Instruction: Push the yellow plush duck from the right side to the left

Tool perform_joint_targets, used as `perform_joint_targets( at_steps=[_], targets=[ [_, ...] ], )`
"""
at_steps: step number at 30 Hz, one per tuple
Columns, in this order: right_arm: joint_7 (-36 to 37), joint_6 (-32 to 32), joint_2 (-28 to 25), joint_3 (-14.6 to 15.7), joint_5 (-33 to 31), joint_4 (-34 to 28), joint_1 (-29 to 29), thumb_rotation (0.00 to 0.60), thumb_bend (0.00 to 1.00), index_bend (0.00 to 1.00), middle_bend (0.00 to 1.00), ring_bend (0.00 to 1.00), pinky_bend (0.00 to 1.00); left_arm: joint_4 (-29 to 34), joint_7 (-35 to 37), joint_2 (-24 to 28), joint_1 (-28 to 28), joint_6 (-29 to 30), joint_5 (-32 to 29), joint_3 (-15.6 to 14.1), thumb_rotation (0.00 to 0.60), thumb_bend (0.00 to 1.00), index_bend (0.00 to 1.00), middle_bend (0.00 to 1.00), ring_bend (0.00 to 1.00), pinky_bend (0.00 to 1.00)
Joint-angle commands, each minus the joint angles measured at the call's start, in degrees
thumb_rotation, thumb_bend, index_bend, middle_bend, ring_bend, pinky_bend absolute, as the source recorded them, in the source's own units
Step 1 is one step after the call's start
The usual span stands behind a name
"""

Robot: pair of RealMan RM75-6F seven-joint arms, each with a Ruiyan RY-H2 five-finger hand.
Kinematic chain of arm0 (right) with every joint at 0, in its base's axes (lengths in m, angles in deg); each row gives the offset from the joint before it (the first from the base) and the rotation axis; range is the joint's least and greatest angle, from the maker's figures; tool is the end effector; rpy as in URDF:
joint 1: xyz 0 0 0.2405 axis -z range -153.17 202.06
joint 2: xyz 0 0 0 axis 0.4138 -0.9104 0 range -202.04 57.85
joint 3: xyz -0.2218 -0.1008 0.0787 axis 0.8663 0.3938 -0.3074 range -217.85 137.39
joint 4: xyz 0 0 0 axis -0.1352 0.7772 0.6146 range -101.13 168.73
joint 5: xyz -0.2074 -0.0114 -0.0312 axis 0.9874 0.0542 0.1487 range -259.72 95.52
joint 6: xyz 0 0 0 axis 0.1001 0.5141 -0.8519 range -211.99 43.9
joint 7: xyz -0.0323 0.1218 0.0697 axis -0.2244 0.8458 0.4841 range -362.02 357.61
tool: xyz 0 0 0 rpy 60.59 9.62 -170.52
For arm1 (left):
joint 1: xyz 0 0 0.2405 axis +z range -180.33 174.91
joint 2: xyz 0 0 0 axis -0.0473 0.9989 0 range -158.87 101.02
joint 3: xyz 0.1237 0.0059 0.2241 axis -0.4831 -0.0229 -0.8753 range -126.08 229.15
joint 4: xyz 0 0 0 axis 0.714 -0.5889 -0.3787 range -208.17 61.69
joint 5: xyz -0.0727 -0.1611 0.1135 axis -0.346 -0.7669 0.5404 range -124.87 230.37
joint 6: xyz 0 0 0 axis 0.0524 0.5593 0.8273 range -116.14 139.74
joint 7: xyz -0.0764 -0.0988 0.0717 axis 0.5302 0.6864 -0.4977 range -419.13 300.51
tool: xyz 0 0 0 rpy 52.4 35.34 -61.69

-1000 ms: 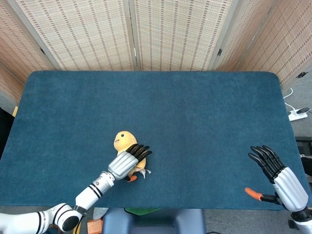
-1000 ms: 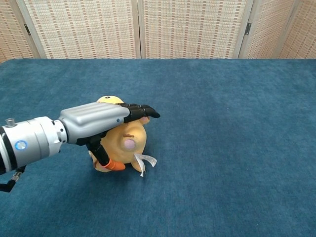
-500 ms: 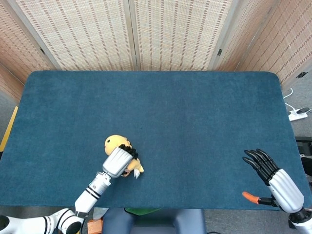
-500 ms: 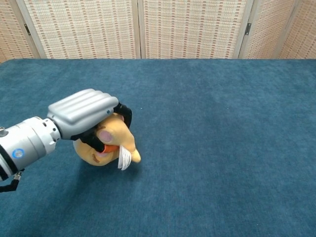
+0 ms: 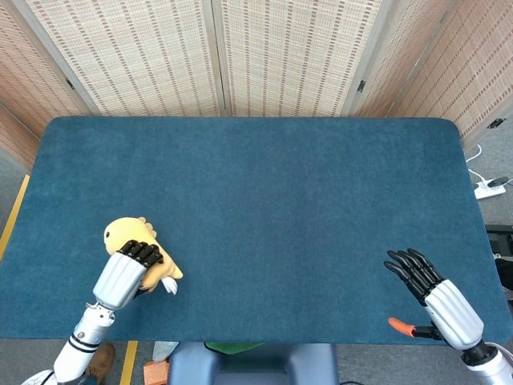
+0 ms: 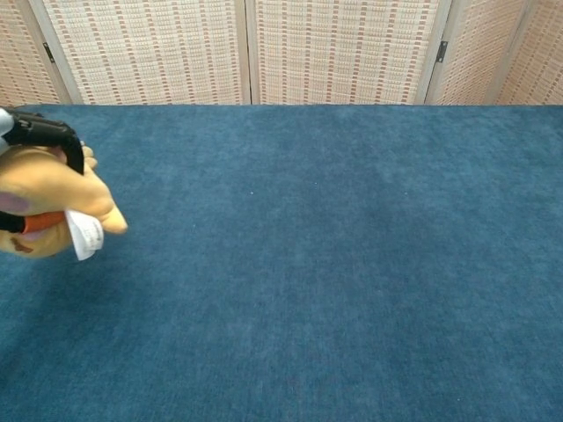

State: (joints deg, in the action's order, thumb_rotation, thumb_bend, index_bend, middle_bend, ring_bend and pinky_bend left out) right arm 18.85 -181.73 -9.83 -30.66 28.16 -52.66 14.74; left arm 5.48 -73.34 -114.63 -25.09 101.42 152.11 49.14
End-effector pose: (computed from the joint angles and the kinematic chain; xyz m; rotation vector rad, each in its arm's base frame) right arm -0.2716 -0.1477 0.1536 1.7542 -0.9671 1.3498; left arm -0.2172 0.2335 0.0443 -1.7507 -0.4660 -1.1907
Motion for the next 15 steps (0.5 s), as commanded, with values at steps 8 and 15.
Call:
perform_joint_targets(
  at_steps=[8,15],
  targets=[
    [-3.6,4.6,1.6,-0.2,-0.4,-2.2,-0.5,0.6,0.0,0.0,0.0,0.0,0.0,-17.5,15.1,-6.1,3.0,-4.4,-1.4,-4.0,0.6,0.45,0.47,0.6,0.6,0.84],
    [-3.6,5.0,1.3,-0.2,-0.7,-2.4,-0.2,0.6,0.07,0.0,0.0,0.0,0.0,-14.2,23.6,-3.5,0.9,-13.7,-4.9,-4.0,0.6,0.28,0.0,0.0,0.02,0.29]
  ],
)
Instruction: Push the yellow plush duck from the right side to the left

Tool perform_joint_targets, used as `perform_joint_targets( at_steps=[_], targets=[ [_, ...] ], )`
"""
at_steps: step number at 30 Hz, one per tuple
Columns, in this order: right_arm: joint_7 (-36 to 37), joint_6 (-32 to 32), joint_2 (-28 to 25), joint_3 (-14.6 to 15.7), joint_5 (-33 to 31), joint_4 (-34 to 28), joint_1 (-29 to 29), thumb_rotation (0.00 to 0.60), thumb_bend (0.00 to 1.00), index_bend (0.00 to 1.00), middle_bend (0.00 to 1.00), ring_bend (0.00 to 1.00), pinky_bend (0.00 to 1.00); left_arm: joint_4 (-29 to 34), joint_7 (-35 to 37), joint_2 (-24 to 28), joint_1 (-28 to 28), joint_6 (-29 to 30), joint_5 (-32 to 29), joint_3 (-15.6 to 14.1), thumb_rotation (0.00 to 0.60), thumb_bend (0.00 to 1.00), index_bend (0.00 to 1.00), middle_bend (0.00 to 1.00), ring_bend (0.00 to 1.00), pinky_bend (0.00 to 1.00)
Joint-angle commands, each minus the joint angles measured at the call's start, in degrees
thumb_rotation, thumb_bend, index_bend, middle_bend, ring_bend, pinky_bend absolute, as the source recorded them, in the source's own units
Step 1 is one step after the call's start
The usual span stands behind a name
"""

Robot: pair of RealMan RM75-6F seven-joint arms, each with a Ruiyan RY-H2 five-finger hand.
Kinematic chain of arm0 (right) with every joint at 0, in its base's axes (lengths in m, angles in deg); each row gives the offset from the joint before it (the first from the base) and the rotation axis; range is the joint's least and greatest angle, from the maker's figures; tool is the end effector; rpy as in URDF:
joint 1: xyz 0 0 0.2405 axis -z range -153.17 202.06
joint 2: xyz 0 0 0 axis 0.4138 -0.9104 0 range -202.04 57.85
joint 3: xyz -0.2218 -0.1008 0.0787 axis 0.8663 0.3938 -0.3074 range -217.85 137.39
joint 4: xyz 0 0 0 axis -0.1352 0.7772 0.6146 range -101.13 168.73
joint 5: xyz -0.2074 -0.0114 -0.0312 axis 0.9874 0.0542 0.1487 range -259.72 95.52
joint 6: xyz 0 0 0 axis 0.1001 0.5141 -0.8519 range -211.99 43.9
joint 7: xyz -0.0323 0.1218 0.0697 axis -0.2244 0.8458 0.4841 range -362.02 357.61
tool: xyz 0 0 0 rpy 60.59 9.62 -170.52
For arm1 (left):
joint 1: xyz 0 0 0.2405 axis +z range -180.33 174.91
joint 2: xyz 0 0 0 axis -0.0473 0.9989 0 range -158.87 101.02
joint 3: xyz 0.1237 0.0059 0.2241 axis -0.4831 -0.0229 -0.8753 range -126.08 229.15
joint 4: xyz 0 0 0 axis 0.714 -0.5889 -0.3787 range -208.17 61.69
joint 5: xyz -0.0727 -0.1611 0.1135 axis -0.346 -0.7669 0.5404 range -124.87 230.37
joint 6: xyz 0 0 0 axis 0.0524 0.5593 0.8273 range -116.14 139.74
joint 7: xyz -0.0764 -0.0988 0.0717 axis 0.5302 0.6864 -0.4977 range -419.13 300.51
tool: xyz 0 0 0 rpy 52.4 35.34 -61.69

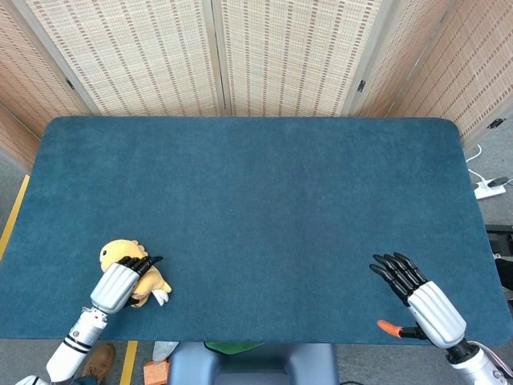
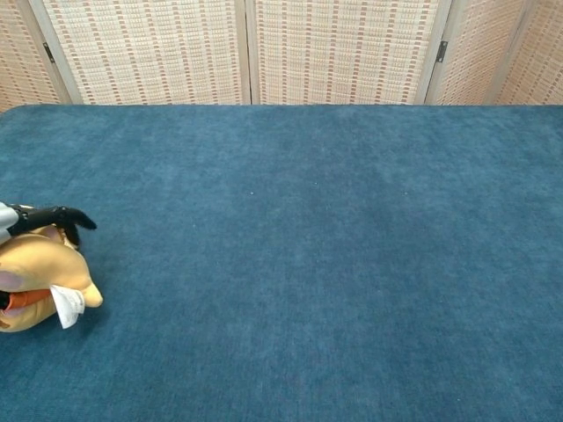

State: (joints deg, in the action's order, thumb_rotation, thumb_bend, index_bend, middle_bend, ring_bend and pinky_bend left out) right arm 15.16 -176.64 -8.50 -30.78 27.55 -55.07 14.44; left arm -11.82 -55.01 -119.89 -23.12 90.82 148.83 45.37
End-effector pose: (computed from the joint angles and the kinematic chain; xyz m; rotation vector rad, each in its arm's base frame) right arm -0.2674 -0.1488 0.1341 1.7813 -1.0057 1.2833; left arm -0.2897 0.2322 0.0049 -1.8761 -0.7849 -1.0036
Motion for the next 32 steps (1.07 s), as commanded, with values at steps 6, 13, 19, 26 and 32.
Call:
perform_joint_targets(
  at_steps=[6,13,19,26,32],
  targets=[
    [0.4,0.3,0.1,-0.2,0.2,0.4,-0.1,0.6,0.1,0.0,0.0,0.0,0.0,7.6,7.1,5.4,-0.4,0.5,0.3,-0.3,0.6,0.23,0.0,0.0,0.0,0.16],
    [1.4,-0.6,-0.4,-0.1,1.1,0.6,0.1,0.6,0.11,0.0,0.0,0.0,0.0,17.2,3.2,11.9,1.3,4.1,2.8,-1.6,0.6,0.23,0.0,0.0,0.0,0.14],
    [2.6,-2.5,-0.9,0.1,2.0,1.1,0.8,0.6,0.11,0.0,0.0,0.0,0.0,23.8,-0.5,18.8,4.8,6.5,1.7,-3.3,0.6,0.23,0.0,0.0,0.0,0.13],
    [1.1,-3.3,-1.4,-0.3,0.9,1.2,1.7,0.6,0.11,0.0,0.0,0.0,0.0,28.6,-2.8,24.5,11.6,12.2,-5.9,-2.5,0.6,0.24,0.0,0.0,0.0,0.11],
    [-11.5,0.5,-0.1,-3.5,-7.3,-2.5,3.6,0.6,0.11,0.0,0.0,0.0,0.0,27.8,-2.6,24.7,17.0,18.6,-10.3,0.9,0.6,0.24,0.0,0.0,0.0,0.1]
  ],
)
